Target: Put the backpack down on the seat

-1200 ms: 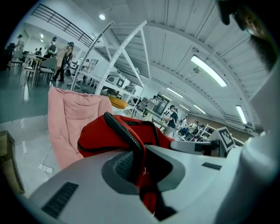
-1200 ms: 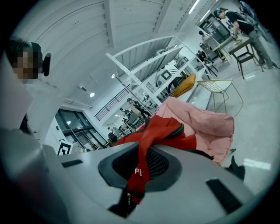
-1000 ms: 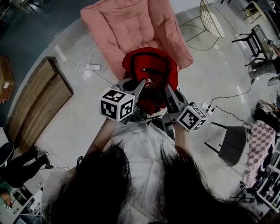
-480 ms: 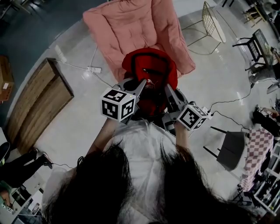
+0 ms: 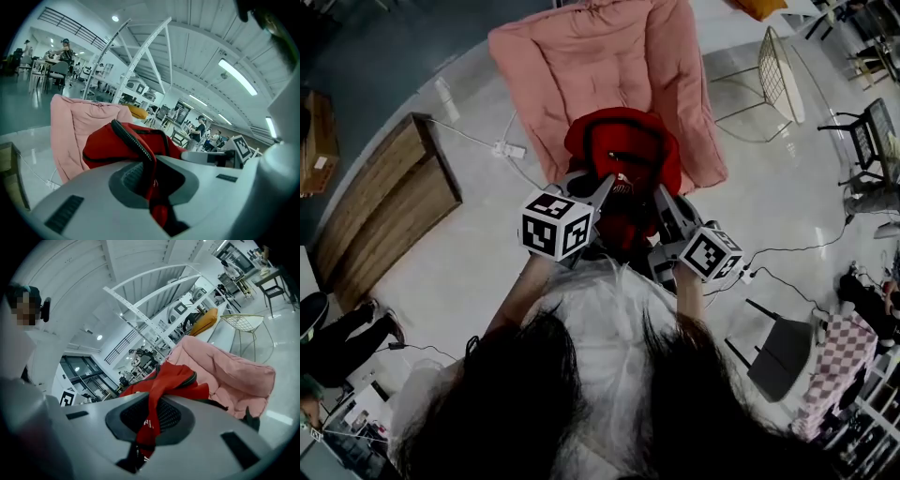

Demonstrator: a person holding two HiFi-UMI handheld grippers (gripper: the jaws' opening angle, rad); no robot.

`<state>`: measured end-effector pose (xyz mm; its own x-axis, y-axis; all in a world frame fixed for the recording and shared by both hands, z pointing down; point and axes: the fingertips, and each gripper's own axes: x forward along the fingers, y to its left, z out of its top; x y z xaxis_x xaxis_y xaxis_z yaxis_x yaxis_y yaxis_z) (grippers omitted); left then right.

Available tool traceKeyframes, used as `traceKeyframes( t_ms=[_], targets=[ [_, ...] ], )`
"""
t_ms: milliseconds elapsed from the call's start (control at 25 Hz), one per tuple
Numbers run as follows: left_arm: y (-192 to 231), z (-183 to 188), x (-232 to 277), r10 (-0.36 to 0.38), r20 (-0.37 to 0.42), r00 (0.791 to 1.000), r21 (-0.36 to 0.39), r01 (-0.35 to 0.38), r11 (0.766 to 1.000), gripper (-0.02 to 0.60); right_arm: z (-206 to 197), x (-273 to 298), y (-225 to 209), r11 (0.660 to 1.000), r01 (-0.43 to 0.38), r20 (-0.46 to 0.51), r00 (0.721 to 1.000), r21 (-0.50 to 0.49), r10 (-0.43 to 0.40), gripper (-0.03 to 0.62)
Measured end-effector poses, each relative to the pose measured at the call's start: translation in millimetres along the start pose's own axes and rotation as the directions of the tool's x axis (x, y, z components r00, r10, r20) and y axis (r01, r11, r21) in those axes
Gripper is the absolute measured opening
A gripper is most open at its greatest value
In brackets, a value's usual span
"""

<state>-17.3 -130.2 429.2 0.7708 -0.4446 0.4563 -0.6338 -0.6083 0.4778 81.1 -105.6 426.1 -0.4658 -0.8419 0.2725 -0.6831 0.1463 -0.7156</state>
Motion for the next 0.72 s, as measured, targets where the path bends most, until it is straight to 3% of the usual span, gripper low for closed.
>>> traceKeyframes(
  t_ms=[400, 720],
  targets=[
    [33, 12, 68, 0.124, -0.102, 0.987, -0.068, -0.131, 0.989, 0.043, 34, 63, -62, 0.999, -0.043, -0.148, 0.988, 0.02, 0.046, 0.044],
    [81, 5, 124, 0.184, -0.228, 0.956, -0.093, -0.209, 0.973, 0.043, 37, 119, -120, 0.999, -0.029, -0.257, 0.966, 0.024, 0.035, 0.044]
  ],
)
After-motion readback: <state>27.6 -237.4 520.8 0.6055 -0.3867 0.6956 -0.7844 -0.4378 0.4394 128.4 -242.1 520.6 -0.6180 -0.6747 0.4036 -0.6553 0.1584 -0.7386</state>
